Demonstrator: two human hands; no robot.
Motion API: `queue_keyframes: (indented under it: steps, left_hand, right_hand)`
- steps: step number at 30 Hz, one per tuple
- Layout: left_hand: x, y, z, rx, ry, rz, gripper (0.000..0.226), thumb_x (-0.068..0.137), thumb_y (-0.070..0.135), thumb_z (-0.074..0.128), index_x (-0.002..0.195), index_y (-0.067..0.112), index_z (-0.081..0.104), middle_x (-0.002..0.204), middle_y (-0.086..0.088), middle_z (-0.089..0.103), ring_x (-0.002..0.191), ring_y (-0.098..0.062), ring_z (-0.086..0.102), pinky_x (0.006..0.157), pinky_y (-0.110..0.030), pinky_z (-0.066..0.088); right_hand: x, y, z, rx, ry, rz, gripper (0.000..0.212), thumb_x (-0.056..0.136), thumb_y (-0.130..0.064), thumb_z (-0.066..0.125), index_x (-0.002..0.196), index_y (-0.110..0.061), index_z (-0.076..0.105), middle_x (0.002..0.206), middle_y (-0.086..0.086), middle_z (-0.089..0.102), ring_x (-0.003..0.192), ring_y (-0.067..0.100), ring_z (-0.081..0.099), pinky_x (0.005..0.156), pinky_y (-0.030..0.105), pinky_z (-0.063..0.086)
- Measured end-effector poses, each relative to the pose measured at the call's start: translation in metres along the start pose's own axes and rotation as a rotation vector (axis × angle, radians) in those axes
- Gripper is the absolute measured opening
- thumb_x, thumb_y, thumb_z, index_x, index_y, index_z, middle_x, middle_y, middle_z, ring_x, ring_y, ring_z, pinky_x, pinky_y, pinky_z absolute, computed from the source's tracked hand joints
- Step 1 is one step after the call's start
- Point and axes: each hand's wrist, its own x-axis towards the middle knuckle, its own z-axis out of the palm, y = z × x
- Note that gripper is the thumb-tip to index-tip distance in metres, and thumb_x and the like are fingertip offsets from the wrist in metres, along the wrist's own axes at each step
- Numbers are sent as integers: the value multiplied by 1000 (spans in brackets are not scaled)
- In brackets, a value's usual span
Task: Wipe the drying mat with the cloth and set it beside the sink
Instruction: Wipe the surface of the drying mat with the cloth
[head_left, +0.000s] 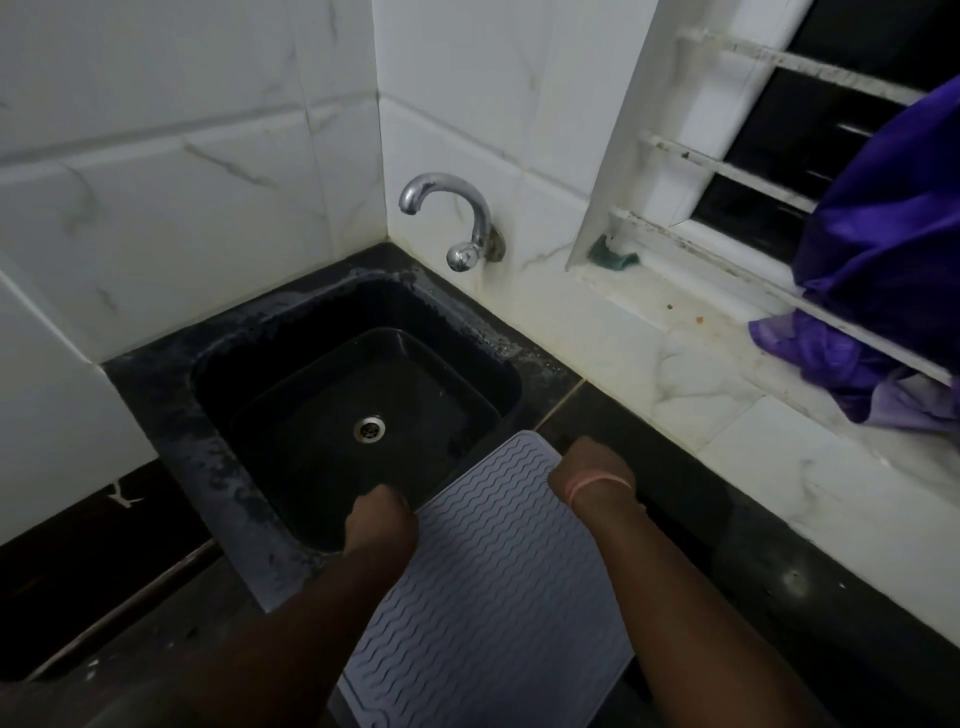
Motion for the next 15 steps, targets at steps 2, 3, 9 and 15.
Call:
queue_keyframes:
  steps: [2, 3, 9, 15]
  left_hand:
    - [-8, -1, 0, -37, 1, 59, 19, 101, 23, 56, 90, 18, 69, 87, -1, 68, 80, -14, 66, 79, -36, 60]
    - [-13, -1, 0, -58, 17, 101, 20, 101, 24, 55, 88, 19, 69, 85, 0, 68, 79, -14, 67, 79, -36, 60]
    - [-35, 20, -1, -429, -249, 52, 24, 101, 40, 60, 98, 18, 69, 97, -7, 71, 87, -18, 70, 86, -42, 61]
    - [-77, 29, 4, -922, -807, -239, 76, 89, 75, 56, 122, 7, 64, 117, -21, 71, 107, -37, 70, 79, -47, 62]
  right_hand:
    - [-21, 9, 5, 127, -19, 26, 35, 93, -31, 64, 119, -7, 66, 110, 12, 72, 97, 26, 71, 82, 34, 59]
    - [-34, 14, 11, 187, -25, 35, 34, 93, -32, 64, 117, -8, 66, 107, 11, 74, 94, 24, 72, 80, 32, 59]
    - [-96, 19, 58, 820, -60, -65, 11, 93, -21, 66, 89, -12, 72, 78, 4, 74, 69, 10, 71, 61, 24, 56]
    - [-129, 3, 83, 1278, 56, -188, 11, 95, -30, 71, 104, -23, 73, 96, -3, 78, 92, 14, 75, 80, 33, 61]
